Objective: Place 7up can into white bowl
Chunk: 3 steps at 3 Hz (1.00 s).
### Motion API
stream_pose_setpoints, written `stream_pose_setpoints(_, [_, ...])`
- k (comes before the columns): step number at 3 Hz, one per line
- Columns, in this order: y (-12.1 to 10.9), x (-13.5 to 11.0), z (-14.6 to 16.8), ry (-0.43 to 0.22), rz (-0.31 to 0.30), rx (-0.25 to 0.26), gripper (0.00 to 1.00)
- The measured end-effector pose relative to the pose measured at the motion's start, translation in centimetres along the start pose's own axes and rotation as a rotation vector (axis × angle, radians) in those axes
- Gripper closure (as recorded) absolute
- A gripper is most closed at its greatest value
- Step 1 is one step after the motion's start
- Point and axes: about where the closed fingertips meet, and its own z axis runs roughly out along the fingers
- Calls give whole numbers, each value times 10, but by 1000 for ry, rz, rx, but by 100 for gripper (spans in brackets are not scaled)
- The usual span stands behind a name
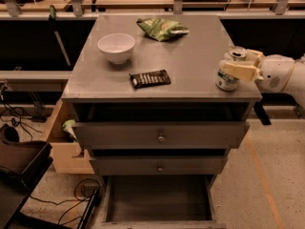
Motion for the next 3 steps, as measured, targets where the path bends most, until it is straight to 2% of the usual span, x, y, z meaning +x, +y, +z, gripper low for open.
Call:
stream_pose_setpoints(1, [1,0,3,-1,0,-5,100])
stream_pose_setpoints(2, [1,-1,3,-1,0,-5,100])
stream_pose_setpoints(3, [0,-46,35,-74,-28,-52,100])
